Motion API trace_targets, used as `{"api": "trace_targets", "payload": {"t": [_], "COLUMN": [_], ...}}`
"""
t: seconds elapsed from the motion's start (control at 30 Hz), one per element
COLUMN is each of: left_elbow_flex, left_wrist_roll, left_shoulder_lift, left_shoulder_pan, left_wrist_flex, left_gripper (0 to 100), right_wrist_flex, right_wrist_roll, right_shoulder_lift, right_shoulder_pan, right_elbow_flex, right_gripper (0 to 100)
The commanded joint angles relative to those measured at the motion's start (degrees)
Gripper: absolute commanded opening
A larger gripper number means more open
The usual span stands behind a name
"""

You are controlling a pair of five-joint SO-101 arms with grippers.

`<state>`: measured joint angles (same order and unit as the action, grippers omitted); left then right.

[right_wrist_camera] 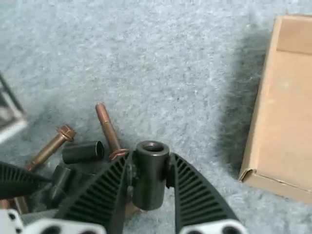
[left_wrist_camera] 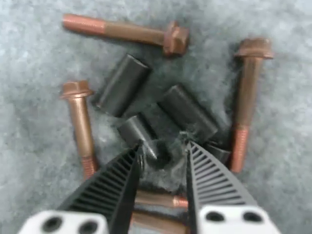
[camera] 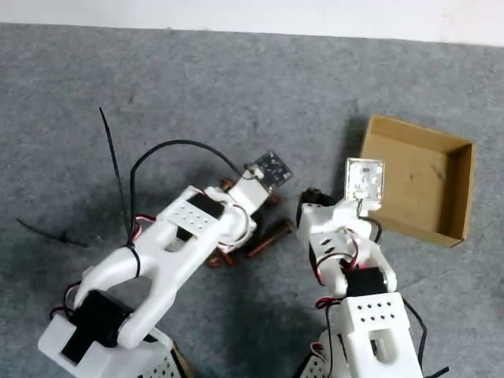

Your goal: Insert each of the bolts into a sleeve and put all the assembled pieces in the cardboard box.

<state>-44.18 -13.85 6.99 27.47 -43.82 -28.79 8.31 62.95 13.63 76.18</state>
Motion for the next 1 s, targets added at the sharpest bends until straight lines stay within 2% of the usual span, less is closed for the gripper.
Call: {"api": "trace_targets", "payload": {"t": [0.0, 0.23, 0.5, 0.83, 0.97], "left_elbow_flex": [0.75, 1.80, 3.47, -7.16, -13.93], "left_wrist_roll": [-0.35, 0.00, 0.00, 2.90, 2.90], "left_shoulder_lift": [0.48, 0.48, 2.07, 19.91, 28.88], "left_shoulder_pan": [2.59, 0.31, -3.91, -5.32, -5.32], "left_wrist_flex": [-2.81, -2.99, -3.16, -2.99, 1.23], "left_gripper": [14, 14, 14, 14, 14], "right_wrist_flex": [1.98, 1.98, 1.98, 1.98, 1.98], "right_wrist_roll": [0.18, 0.18, 0.44, 0.44, 0.44], "right_shoulder_lift": [1.36, 1.36, 1.36, 1.19, 1.19], "right_shoulder_pan": [-0.66, -1.19, -8.57, -9.45, -9.45], "right_elbow_flex": [-0.57, -0.57, -0.57, -0.40, -0.40], "right_gripper": [0.6, 0.6, 0.6, 0.6, 0.6]}}
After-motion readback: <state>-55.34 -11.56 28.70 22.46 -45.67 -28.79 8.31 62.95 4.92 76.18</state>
